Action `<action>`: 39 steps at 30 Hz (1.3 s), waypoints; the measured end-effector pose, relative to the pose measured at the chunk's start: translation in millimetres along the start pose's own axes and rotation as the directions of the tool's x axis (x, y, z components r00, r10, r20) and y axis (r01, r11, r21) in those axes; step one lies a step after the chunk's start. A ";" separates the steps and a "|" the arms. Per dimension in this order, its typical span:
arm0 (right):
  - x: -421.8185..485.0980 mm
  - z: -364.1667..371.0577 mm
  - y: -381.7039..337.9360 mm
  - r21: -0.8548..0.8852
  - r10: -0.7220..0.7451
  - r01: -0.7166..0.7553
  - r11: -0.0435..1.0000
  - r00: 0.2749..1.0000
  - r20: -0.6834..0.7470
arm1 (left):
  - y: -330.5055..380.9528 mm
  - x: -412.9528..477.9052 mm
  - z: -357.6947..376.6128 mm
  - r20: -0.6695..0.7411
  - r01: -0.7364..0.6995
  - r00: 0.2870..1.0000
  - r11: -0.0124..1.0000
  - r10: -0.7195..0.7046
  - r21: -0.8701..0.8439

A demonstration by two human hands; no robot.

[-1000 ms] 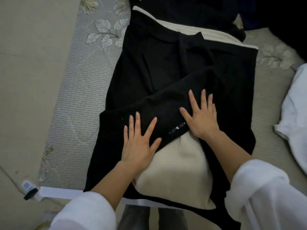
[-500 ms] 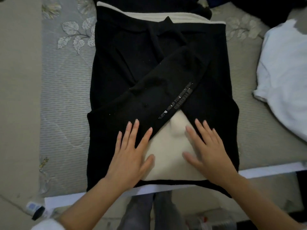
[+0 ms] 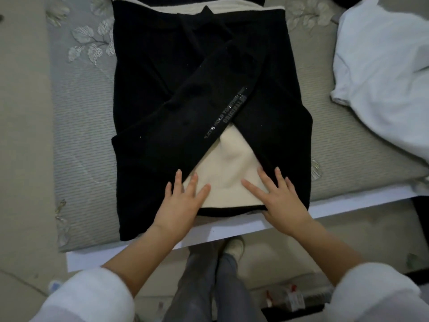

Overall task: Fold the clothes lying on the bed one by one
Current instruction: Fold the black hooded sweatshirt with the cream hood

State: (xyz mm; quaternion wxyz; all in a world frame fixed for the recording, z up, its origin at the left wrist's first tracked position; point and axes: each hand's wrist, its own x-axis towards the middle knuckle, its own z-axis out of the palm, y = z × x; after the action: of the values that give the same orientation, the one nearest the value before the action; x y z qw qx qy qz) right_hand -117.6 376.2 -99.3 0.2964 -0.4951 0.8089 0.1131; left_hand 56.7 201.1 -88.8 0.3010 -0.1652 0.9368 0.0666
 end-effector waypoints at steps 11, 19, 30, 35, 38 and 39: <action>-40.8 -79.9 10.8 0.292 0.047 -0.041 0.956 0.999 -0.015 | -11.8 -24.7 -90.4 0.022 -0.090 0.994 0.934 0.104 -0.347; -46.6 -100.4 26.6 0.245 -0.106 -0.050 0.968 0.805 0.584 | 7.6 -40.7 -87.7 0.379 -0.116 0.858 0.849 0.346 -0.515; 32.0 -189.5 43.1 0.102 0.023 -0.055 0.993 0.956 0.294 | -66.8 39.7 -165.0 0.126 -0.101 0.978 0.904 0.167 -0.416; 87.3 -225.8 52.9 0.061 0.040 -0.042 0.997 0.999 0.033 | -104.3 85.3 -202.0 -0.023 -0.041 0.999 0.947 0.036 -0.318; 119.4 -237.3 54.3 -0.013 0.025 -0.026 1.000 0.998 -0.061 | -125.3 112.8 -213.9 -0.069 -0.004 0.997 0.963 -0.015 -0.268; 128.9 -240.0 54.7 -0.032 0.019 -0.022 0.999 0.996 -0.087 | -131.5 121.8 -217.4 -0.078 0.006 0.997 0.967 -0.027 -0.256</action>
State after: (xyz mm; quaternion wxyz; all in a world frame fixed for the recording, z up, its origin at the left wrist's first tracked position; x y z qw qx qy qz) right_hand -296.3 193.8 10.2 0.2519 -0.4959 0.8240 0.1077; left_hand -108.3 -3.6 12.6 0.2395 -0.2127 0.9305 0.1774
